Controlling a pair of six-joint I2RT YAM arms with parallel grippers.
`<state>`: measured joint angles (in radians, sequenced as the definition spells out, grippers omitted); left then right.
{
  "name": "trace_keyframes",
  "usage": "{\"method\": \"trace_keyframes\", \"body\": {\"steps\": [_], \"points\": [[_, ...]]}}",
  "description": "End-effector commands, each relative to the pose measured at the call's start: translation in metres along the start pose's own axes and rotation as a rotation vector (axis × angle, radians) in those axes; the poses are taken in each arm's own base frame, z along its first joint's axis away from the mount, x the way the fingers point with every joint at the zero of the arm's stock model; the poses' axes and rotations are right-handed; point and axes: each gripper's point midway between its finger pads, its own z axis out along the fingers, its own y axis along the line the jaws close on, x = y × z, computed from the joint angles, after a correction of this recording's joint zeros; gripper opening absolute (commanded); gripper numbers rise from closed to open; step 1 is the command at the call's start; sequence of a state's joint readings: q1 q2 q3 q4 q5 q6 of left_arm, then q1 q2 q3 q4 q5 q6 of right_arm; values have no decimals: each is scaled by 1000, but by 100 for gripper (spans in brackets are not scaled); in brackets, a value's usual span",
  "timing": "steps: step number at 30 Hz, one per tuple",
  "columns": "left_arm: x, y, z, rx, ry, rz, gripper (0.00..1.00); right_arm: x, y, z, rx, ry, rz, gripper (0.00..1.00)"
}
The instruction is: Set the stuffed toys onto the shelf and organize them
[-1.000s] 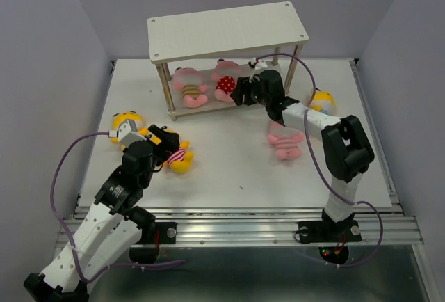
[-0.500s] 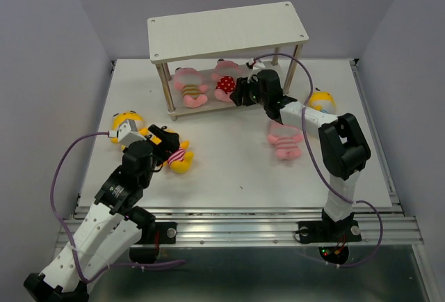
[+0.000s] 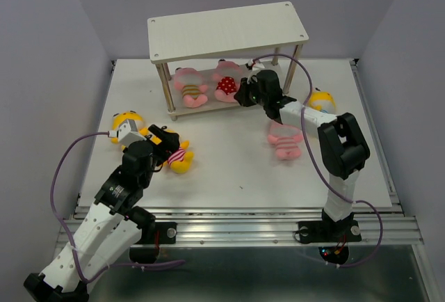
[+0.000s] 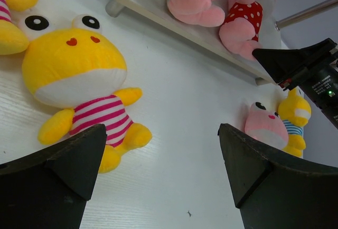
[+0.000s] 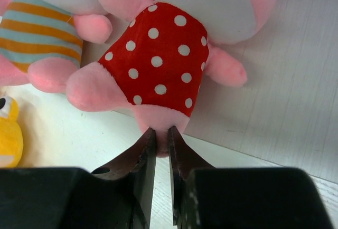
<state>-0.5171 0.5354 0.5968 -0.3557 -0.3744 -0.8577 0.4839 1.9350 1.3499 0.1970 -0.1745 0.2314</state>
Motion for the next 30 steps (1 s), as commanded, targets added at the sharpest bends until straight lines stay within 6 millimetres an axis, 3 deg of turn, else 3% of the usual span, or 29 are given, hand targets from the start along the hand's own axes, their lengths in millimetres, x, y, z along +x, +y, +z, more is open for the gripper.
{"method": "trace_keyframes", "body": {"steps": [1,11,28,30], "points": [[-3,1,2,6,-28,5,99,-34,1,-5,12,-53,-53,18],[-3,1,2,7,-27,4,99,-33,-5,-9,34,20,-168,18],[-3,1,2,8,-26,1,99,-45,-16,-6,96,-1,-191,23],[-3,1,2,7,-25,2,99,-36,-16,-7,91,37,-185,26]]}}
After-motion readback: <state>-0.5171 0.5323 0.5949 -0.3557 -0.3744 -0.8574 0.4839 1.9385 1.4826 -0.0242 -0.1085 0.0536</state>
